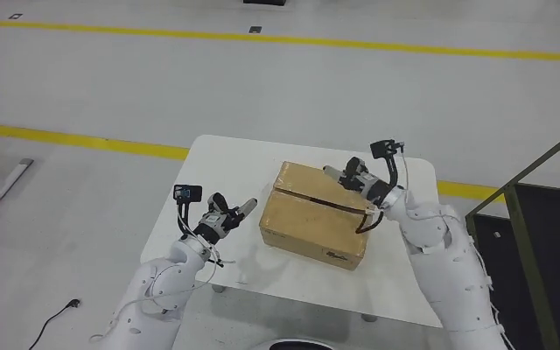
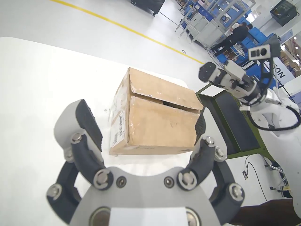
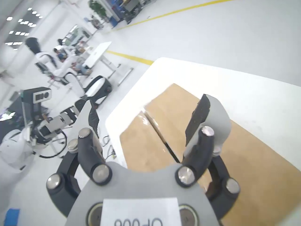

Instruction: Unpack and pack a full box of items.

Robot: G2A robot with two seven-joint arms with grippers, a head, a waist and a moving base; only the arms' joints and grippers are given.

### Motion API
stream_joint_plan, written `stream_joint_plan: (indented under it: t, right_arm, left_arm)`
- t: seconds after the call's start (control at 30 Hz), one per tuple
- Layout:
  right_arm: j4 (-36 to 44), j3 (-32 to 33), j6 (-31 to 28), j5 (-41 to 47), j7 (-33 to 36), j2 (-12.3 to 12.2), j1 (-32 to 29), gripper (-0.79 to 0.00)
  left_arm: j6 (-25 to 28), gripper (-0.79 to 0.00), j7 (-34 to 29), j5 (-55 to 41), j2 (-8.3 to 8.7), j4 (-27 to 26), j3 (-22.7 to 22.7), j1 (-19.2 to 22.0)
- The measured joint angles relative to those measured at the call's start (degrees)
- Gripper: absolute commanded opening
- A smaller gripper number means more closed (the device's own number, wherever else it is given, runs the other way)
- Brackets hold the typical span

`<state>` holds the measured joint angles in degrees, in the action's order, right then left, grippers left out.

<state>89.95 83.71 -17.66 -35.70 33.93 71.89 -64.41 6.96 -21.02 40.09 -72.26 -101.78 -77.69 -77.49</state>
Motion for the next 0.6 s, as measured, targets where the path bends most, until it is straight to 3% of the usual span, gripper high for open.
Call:
stream_joint_plan:
  t: [0.1, 0.27, 0.4, 0.6]
  right_arm:
    - [9.77, 5.76, 4.52, -4.3, -3.02, -0.74, -9.77, -0.785]
    - [17.1, 11.91, 11.72, -11.75, -9.25, -1.16, -21.4, -0.785]
    - [18.5, 13.12, 15.76, -11.8, -14.23, -0.86, -26.59, -0.785]
    - [18.5, 12.92, 16.29, -10.24, -14.78, -0.74, -27.08, -0.785]
  left_arm:
    - [0.0, 0.0, 0.0, 0.0, 0.0, 0.0, 0.0, 0.0]
    - [0.16, 0.0, 0.06, 0.21, 0.0, -0.1, 0.16, -0.02]
    - [3.27, 0.0, 0.99, 7.37, 0.16, -0.24, 2.7, 1.33]
    - [7.58, 0.0, 4.78, 16.33, -0.43, 2.44, 9.14, 6.52]
